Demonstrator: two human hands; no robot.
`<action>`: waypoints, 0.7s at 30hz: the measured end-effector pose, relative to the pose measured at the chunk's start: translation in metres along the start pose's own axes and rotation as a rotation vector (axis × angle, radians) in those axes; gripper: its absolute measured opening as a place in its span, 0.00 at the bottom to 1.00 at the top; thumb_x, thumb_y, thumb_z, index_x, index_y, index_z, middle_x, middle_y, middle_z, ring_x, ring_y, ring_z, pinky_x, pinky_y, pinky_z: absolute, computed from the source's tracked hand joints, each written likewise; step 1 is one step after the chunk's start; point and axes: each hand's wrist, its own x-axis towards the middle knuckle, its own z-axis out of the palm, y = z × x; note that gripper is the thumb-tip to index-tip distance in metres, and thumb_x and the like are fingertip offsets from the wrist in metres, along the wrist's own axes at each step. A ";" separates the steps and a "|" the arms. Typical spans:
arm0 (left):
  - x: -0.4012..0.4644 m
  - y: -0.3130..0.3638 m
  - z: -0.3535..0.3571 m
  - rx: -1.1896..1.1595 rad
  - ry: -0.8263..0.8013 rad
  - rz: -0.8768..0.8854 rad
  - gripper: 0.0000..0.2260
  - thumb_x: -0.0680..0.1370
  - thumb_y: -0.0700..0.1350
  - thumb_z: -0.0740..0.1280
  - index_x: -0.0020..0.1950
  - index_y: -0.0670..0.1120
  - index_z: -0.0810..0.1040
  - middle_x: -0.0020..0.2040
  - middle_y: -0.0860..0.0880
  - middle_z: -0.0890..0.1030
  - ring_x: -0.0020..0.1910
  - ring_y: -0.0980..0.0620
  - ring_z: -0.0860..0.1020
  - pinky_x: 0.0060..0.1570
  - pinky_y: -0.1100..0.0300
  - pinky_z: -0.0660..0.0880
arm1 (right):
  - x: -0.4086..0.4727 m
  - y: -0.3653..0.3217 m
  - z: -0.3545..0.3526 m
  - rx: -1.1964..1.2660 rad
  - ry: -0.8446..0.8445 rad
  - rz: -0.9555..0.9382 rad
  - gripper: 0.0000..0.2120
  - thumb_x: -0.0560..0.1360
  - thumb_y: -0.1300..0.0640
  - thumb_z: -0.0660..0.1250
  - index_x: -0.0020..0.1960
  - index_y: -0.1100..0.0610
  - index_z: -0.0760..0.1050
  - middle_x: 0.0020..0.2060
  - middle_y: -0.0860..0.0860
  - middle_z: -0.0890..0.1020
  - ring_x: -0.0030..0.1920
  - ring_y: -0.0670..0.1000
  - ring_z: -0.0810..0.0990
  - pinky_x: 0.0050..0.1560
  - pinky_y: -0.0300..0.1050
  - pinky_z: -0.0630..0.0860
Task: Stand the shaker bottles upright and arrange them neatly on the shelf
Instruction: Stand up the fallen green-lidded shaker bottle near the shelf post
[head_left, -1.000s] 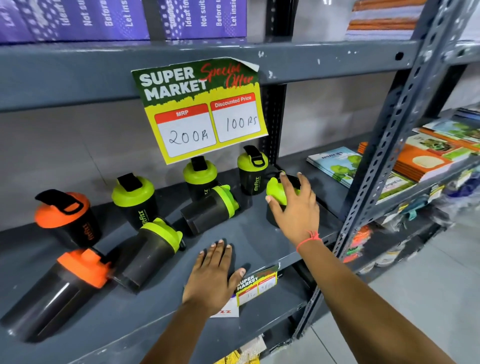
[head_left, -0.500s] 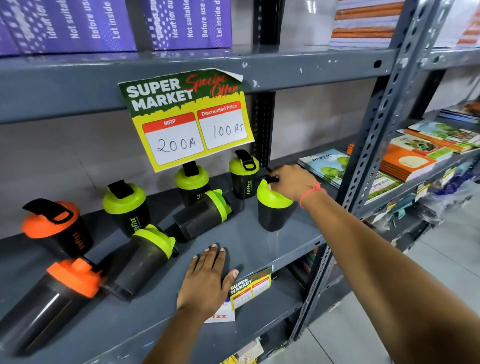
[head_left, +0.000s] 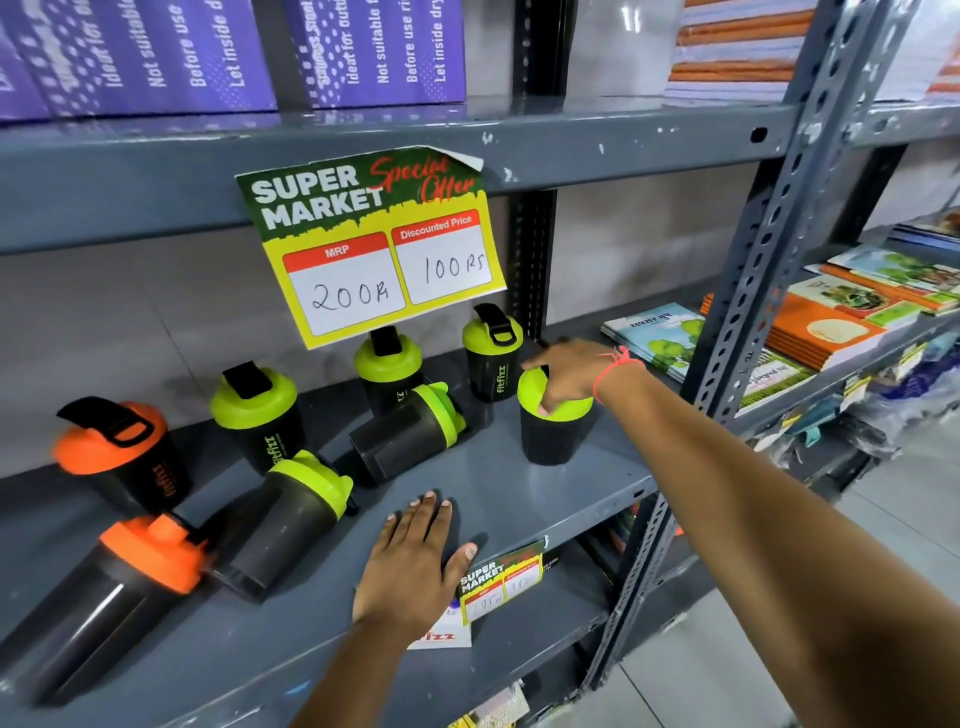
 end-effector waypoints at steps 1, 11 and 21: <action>0.000 0.000 0.000 0.004 -0.001 0.001 0.31 0.75 0.64 0.39 0.74 0.51 0.43 0.77 0.49 0.47 0.75 0.51 0.45 0.69 0.58 0.37 | 0.001 -0.002 0.001 -0.045 0.033 0.039 0.30 0.68 0.47 0.69 0.69 0.47 0.68 0.68 0.53 0.72 0.66 0.58 0.73 0.63 0.50 0.72; -0.001 0.000 0.002 -0.010 0.029 -0.008 0.28 0.77 0.63 0.42 0.74 0.51 0.44 0.77 0.50 0.48 0.75 0.52 0.46 0.69 0.58 0.37 | 0.001 0.008 -0.015 -0.209 -0.095 0.048 0.45 0.63 0.38 0.71 0.74 0.44 0.54 0.75 0.54 0.59 0.74 0.61 0.59 0.72 0.61 0.57; -0.002 0.001 0.001 -0.014 0.048 -0.018 0.28 0.77 0.63 0.43 0.74 0.52 0.46 0.77 0.51 0.49 0.75 0.52 0.47 0.69 0.59 0.38 | 0.010 0.012 0.009 -0.174 0.043 0.065 0.40 0.63 0.26 0.61 0.62 0.54 0.74 0.63 0.55 0.77 0.64 0.59 0.73 0.60 0.50 0.72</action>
